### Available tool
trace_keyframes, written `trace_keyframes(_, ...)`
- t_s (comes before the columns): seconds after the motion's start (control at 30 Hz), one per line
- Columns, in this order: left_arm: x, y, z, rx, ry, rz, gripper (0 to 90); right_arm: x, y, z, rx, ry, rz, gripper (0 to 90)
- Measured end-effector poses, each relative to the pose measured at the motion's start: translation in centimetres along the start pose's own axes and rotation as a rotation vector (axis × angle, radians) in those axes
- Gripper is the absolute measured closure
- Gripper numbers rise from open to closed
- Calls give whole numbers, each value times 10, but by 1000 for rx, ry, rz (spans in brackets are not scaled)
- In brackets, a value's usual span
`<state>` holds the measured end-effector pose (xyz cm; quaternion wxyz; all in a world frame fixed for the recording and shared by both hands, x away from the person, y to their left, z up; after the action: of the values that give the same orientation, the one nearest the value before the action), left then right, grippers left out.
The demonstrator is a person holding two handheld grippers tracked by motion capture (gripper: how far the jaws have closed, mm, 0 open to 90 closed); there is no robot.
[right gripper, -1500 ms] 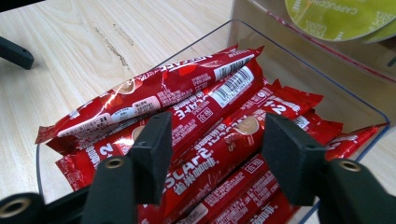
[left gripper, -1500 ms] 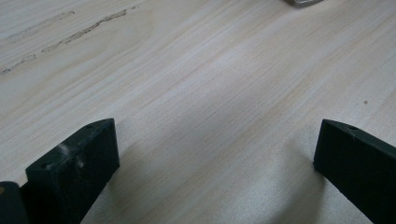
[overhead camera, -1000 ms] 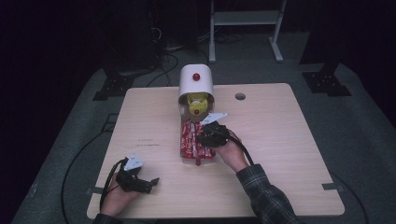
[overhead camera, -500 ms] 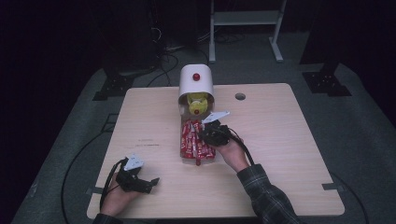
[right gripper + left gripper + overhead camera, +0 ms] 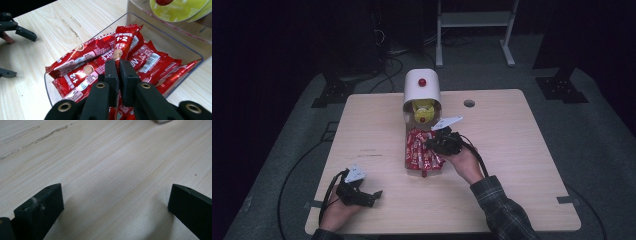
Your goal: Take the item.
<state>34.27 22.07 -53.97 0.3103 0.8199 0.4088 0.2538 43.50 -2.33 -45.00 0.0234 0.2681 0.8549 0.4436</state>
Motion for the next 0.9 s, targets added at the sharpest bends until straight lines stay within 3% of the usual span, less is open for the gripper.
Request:
trace_keyframes(0.37,0,0,0,-1,1,2,0,0,-2,-20,-9,14,-24,847)
trace_keyframes(0.9,0,0,0,-1,1,1,0,-10,-11,-48,-40,11,-6,848)
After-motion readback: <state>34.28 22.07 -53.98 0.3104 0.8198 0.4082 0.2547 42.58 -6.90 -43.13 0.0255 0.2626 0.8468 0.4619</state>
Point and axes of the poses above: each handheld gripper's, and its own axes: z roughly forward along the jaws, y roughly out of its top, x roughly to its left, the point moved 8 cm from there along z, roughly forward along the jaws, and after that the axes turned 12 degrees about y, right-handed, at the moved point
